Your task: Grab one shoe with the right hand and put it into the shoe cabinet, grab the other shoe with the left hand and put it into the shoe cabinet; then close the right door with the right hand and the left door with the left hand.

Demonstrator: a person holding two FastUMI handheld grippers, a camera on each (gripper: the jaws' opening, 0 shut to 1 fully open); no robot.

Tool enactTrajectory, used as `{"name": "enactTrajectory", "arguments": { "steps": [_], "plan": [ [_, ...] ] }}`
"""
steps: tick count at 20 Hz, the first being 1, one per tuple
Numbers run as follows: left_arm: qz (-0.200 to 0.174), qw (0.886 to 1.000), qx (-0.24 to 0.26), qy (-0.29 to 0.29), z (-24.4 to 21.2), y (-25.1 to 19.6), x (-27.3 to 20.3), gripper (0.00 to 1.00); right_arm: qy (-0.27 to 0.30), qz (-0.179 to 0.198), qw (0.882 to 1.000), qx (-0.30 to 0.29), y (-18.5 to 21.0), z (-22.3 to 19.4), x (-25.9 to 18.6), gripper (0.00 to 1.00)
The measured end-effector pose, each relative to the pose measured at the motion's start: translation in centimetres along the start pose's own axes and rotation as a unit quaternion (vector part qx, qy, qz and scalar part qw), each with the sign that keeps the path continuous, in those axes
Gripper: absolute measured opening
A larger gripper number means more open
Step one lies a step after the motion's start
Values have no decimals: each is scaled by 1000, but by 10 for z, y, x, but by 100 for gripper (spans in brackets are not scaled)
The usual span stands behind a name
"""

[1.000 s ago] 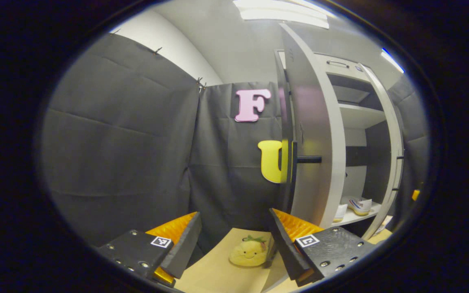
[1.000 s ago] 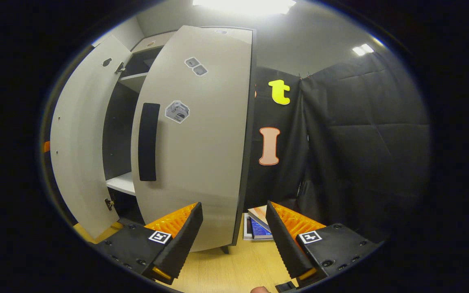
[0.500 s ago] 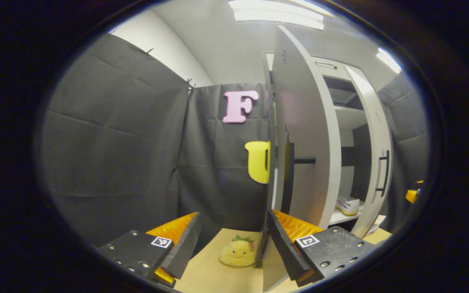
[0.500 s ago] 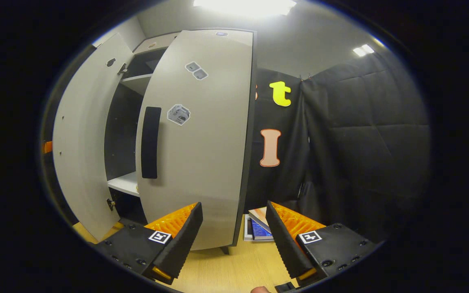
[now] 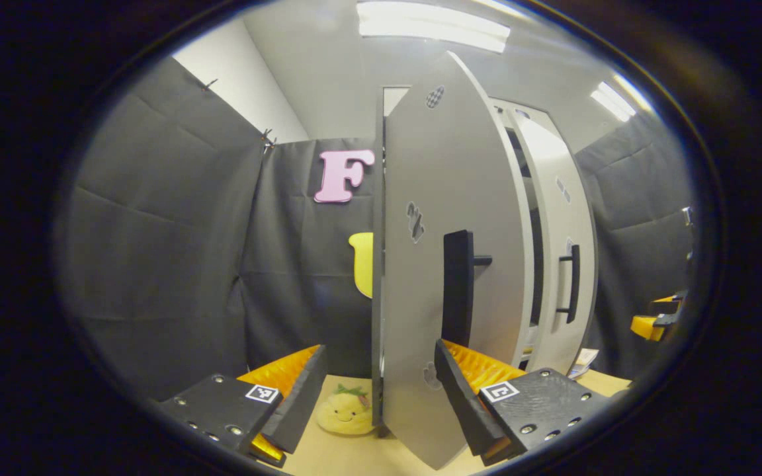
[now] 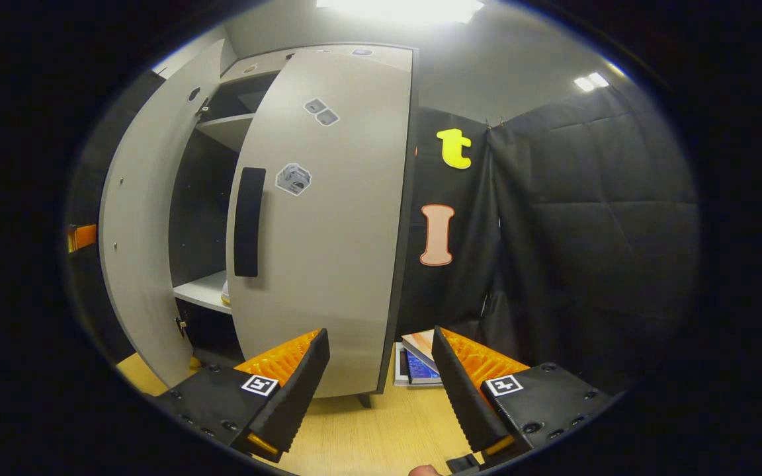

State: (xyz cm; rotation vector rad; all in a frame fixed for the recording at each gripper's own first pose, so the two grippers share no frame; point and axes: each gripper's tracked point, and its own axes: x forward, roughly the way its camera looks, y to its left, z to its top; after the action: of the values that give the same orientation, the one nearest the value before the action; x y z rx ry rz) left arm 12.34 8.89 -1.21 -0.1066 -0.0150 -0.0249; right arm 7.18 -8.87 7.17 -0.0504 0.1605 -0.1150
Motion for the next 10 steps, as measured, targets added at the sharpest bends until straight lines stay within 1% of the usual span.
{"name": "enactTrajectory", "arguments": {
  "steps": [4, 10],
  "plan": [
    [-29, 1000, -4, -1, 0, -24, 10, 94, 3, -6, 1000, -2, -4, -1, -2, 98],
    [-82, 997, -5, 4, -9, -89, 35, 94, 5, -18, 1000, -6, -17, -3, -3, 98]
  ]
}}
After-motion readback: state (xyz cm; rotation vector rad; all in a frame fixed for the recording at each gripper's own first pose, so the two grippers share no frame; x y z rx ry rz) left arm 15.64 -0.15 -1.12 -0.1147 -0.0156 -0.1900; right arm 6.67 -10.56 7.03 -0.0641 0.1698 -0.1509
